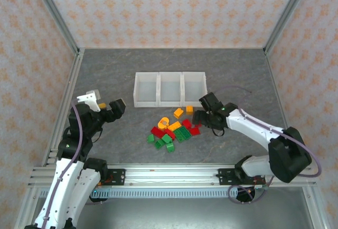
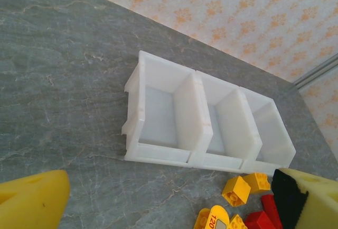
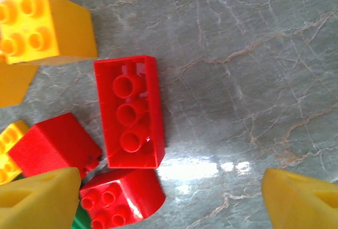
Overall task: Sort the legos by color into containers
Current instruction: Pick up the lego from the center of the table.
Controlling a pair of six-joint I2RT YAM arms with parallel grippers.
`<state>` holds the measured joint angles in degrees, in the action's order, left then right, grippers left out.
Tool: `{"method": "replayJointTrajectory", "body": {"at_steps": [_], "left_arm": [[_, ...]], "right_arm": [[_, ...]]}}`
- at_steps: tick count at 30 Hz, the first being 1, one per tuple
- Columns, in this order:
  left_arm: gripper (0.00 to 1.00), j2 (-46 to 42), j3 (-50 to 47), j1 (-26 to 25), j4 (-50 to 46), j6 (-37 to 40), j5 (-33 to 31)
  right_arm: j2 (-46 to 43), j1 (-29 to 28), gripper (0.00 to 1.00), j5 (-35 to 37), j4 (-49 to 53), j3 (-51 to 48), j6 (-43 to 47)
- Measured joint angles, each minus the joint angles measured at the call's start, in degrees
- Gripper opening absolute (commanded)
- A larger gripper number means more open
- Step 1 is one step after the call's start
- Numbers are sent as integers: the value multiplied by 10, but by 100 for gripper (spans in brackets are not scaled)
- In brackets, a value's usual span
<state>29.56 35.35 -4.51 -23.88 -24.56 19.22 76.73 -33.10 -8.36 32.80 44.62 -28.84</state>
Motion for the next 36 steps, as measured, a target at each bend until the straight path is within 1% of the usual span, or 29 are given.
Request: {"method": "replayJointTrajectory", "body": {"at_steps": [4,8,14,21,24,30,31,36], "left_arm": [[99,-12,-12,0,1,2,-4],[99,-25,-15,0,1,2,-5],[99,-41,-22,0,3,2,-15],[99,-41,-22,0,3,2,-16],[99,-41,-22,1,3,2,-17],[99,-55,-29,25,7,2,-16],[99,-59,-30,29,7,2,-16],[99,-71,-31,41,11,2,-16]], "right_arm": [[53,0,77,9,2,37,12],[93,-3,76,8,-3,66,23],[126,-4,74,7,-11,76,31],[144,-5,68,9,-15,78,36],[152,-5,64,9,-20,80,37],[165,-5,55,19,-24,80,41],[165,-5,50,22,-24,80,42],[165,-5,46,36,-24,80,45]]}}
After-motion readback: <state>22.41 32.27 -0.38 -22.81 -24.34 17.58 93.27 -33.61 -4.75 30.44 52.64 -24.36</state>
